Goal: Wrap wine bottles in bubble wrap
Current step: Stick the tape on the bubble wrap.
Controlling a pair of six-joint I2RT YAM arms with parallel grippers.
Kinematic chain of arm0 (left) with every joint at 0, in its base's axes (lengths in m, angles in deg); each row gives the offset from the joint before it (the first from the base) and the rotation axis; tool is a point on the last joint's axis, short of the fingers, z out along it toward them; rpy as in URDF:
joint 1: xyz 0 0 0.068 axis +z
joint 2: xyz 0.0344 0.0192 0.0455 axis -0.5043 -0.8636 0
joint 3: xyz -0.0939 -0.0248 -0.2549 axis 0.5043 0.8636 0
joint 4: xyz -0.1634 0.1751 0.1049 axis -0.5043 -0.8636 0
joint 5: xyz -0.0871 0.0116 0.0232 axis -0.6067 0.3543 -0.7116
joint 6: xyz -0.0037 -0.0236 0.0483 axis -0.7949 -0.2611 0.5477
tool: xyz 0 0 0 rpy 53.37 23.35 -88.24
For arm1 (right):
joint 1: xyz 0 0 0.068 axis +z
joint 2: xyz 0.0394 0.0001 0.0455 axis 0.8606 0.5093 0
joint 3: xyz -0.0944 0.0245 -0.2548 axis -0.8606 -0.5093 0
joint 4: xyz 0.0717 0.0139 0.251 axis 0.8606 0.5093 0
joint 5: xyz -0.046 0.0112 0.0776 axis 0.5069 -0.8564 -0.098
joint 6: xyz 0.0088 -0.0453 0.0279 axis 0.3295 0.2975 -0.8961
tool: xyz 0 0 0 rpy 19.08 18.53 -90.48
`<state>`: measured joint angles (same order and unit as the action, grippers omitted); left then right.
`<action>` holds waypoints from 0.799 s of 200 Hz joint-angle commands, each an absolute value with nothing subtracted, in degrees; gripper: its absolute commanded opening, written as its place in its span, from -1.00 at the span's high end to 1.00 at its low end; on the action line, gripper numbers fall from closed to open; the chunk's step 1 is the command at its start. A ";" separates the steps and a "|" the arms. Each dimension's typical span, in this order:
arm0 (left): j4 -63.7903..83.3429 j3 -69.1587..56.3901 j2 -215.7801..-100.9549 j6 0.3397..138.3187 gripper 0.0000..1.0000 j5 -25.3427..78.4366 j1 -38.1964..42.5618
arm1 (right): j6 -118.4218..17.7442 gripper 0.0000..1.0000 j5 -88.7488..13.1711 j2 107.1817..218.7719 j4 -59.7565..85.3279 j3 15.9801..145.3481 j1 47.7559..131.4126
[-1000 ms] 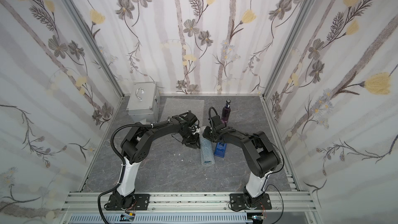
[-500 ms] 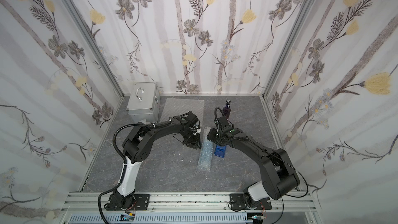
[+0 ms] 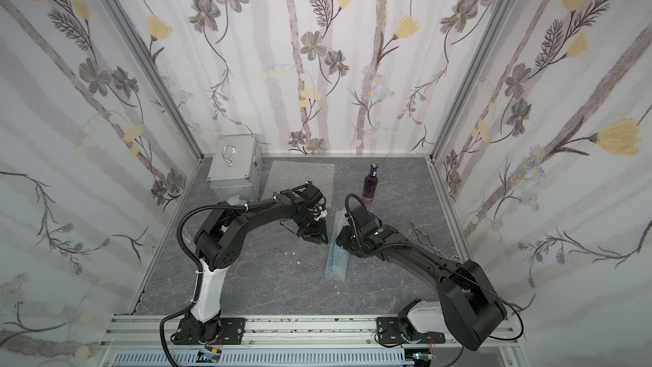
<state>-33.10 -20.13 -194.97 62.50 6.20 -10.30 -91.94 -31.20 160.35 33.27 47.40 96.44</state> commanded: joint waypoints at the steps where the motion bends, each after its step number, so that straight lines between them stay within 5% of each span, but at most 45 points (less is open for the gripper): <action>1: -32.55 -18.53 -191.78 63.87 0.30 8.50 -9.57 | -94.09 -0.06 -29.59 161.83 31.24 47.40 96.96; 104: -32.11 -15.00 -185.00 66.33 0.23 9.99 -8.71 | -93.07 0.11 -28.79 169.79 31.42 49.30 98.88; 160: -31.70 -13.43 -180.94 67.43 0.13 11.30 -6.66 | -91.33 -0.16 -26.95 164.48 36.83 53.67 99.27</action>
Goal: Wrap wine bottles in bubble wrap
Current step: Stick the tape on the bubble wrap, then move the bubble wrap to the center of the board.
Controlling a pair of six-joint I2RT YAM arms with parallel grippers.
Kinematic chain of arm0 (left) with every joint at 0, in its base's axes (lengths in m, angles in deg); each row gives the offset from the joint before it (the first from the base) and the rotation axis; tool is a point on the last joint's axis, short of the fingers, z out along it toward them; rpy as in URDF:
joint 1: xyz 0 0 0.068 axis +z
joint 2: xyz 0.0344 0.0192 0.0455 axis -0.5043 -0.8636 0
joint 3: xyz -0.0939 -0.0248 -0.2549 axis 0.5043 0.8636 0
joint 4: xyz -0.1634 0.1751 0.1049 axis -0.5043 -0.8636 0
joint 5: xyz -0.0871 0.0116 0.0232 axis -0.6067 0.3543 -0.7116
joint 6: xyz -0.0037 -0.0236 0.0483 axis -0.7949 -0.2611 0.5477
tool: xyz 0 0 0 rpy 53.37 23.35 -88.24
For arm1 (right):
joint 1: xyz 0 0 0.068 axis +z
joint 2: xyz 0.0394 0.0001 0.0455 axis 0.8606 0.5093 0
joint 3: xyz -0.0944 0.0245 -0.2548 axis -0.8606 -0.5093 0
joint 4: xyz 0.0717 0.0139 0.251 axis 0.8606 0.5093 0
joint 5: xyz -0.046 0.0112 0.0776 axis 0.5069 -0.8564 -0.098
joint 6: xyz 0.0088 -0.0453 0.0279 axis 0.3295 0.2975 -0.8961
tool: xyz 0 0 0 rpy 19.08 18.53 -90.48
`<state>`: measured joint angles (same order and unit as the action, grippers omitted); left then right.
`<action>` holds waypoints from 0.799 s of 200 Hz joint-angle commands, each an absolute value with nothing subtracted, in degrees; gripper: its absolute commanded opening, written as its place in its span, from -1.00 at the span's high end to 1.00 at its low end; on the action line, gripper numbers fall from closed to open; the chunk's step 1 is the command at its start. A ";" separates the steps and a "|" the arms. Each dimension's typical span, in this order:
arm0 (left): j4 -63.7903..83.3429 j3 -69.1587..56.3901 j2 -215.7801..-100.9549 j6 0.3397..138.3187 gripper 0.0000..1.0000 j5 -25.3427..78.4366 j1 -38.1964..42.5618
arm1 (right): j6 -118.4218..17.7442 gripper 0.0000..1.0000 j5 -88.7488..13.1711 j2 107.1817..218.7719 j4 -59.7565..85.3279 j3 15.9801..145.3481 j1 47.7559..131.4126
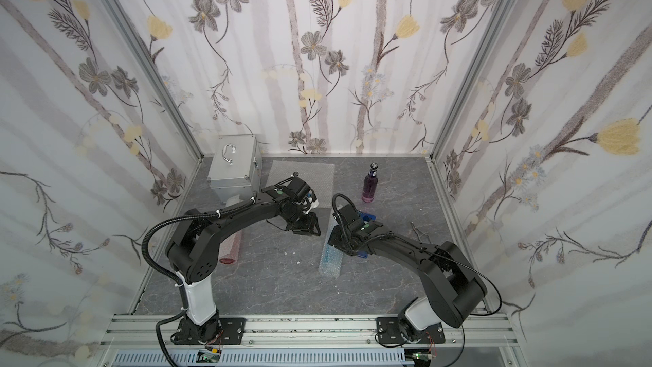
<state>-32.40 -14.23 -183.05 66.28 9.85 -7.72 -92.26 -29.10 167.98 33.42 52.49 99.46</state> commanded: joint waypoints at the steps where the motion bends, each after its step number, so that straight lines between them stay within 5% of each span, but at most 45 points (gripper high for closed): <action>1: -31.64 -13.34 -180.89 67.45 0.13 11.33 -6.56 | -91.28 -0.16 -26.94 164.30 36.89 53.66 99.19; 90: -27.06 -5.50 -166.47 73.20 -0.47 15.54 3.96 | -85.43 -0.34 -29.75 176.93 35.01 58.05 97.64; 160: -26.35 -2.80 -158.81 77.76 -0.57 18.44 14.54 | -87.96 -0.06 -36.77 185.63 28.19 64.37 103.33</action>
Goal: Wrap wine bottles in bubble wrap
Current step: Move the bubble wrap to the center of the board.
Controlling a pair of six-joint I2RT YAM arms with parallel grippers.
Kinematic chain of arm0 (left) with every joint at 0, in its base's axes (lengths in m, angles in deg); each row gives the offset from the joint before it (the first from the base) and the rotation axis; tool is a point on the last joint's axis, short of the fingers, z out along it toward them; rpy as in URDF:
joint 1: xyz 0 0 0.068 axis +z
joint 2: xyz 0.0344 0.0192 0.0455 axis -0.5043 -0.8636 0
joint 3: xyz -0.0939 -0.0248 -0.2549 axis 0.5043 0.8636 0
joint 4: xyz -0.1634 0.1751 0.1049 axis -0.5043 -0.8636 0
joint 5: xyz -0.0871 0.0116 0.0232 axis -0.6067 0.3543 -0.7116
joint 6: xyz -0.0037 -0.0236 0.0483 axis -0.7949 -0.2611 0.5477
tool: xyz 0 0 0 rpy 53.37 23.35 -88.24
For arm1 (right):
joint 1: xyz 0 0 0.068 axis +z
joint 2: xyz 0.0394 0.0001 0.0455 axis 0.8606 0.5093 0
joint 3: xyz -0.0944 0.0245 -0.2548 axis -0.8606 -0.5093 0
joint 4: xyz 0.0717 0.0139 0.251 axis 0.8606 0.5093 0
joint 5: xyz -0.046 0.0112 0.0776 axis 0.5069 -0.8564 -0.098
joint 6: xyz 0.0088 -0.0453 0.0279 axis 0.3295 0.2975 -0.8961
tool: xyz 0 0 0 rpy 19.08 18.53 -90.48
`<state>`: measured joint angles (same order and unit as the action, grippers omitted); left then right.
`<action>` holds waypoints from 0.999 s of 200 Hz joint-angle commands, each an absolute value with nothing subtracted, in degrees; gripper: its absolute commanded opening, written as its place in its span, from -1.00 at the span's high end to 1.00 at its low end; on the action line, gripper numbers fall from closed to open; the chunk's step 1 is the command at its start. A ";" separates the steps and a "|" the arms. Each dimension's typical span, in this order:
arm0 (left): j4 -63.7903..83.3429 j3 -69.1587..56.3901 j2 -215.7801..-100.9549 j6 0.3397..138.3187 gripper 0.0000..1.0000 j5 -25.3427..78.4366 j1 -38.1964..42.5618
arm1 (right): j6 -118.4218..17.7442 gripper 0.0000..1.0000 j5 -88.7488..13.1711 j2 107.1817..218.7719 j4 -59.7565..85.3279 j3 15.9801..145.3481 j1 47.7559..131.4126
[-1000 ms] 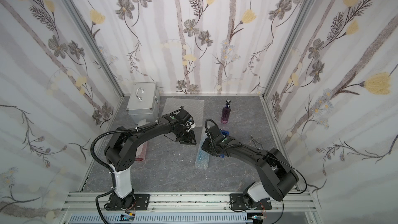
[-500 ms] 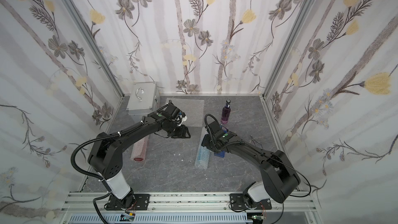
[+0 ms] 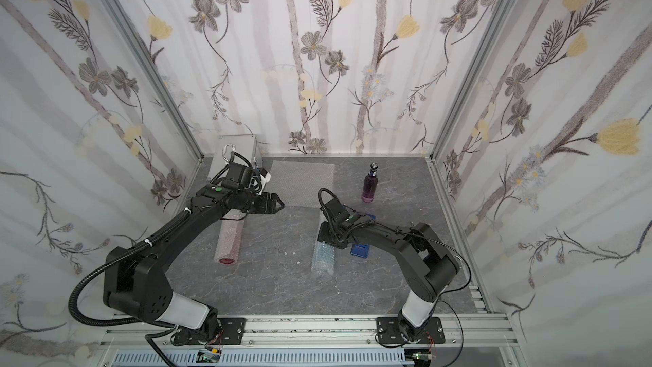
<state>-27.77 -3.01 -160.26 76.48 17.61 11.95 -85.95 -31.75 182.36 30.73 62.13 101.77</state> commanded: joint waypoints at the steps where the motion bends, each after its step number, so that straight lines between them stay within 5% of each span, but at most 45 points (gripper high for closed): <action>1: -26.33 -2.80 -158.71 77.72 -0.57 18.41 14.72 | -88.01 -0.06 -36.90 185.81 28.08 64.64 103.37; 103: -28.40 -6.56 -155.23 79.63 -0.58 19.39 28.30 | -94.68 -0.10 -50.52 215.66 29.54 108.55 112.30; 145: -28.50 -6.23 -153.93 79.69 -0.58 19.22 30.45 | -98.13 -0.13 -53.21 223.42 29.38 116.86 112.62; 200: -26.84 -3.08 -153.35 80.15 -0.57 17.13 30.46 | -95.75 -0.17 -51.15 219.16 29.00 114.84 112.25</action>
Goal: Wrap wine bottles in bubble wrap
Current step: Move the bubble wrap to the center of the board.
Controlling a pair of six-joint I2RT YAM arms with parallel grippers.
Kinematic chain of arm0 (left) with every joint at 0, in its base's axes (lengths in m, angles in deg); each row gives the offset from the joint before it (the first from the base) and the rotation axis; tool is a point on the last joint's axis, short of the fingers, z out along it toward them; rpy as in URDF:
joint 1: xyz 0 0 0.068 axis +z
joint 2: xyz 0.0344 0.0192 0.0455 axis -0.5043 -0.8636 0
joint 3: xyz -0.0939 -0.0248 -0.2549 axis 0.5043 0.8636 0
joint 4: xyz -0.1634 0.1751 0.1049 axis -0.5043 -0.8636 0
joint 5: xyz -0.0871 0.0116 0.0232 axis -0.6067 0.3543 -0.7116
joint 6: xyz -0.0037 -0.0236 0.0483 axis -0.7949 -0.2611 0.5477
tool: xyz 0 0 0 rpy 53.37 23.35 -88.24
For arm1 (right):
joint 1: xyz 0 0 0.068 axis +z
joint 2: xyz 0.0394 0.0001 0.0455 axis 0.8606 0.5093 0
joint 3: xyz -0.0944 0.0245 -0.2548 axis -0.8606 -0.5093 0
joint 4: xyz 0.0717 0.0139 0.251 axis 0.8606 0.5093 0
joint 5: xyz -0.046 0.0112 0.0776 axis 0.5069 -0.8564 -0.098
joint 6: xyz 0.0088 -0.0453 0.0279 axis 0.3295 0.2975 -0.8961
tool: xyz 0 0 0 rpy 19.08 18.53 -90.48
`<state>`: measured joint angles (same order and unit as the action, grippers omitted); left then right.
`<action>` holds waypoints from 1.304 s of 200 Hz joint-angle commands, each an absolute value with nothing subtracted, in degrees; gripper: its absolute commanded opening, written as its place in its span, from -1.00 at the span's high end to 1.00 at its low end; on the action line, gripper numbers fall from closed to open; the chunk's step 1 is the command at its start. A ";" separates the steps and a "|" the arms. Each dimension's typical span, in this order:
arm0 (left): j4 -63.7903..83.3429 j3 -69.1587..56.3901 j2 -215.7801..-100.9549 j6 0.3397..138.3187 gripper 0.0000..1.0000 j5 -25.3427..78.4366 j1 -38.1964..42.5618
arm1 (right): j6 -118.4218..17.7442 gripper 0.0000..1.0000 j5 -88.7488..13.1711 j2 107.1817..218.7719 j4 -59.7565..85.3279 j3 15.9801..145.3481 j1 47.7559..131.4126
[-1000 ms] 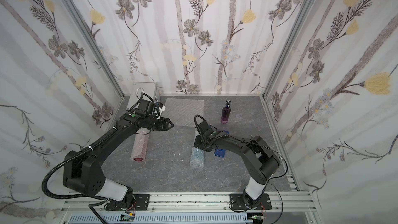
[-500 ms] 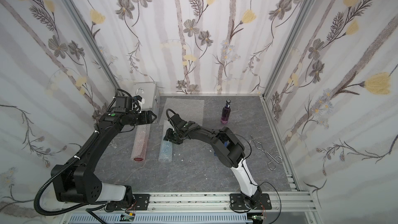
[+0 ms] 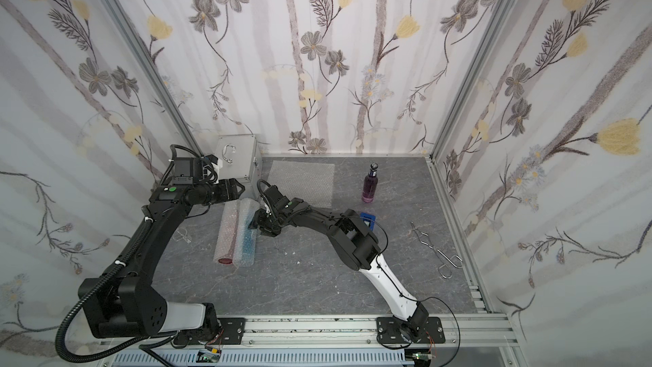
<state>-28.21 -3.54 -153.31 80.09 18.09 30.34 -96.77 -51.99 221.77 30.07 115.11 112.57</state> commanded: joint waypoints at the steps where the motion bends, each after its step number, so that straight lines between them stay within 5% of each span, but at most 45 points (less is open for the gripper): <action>1: -26.80 -3.07 -153.34 80.19 -0.57 17.10 30.46 | -95.43 -0.17 -51.03 218.89 29.13 114.79 112.22; 90: -20.19 3.43 -153.30 81.83 -0.68 9.56 29.49 | -82.64 -0.08 -33.27 199.15 36.21 99.01 100.02; 135: -14.97 9.24 -150.91 82.67 -1.00 9.00 29.14 | -81.28 0.44 -35.24 207.55 35.78 106.76 94.16; 170: -13.77 11.24 -149.50 83.67 -1.00 8.97 29.18 | -81.73 1.00 -37.06 218.66 38.04 121.50 91.97; 202: -12.72 11.91 -149.77 83.67 -1.00 9.02 29.19 | -85.32 1.00 -39.22 226.79 38.67 130.82 90.70; 261: -12.43 11.53 -150.39 84.23 -1.00 9.24 29.14 | -83.81 1.00 -39.31 227.56 41.60 126.79 92.10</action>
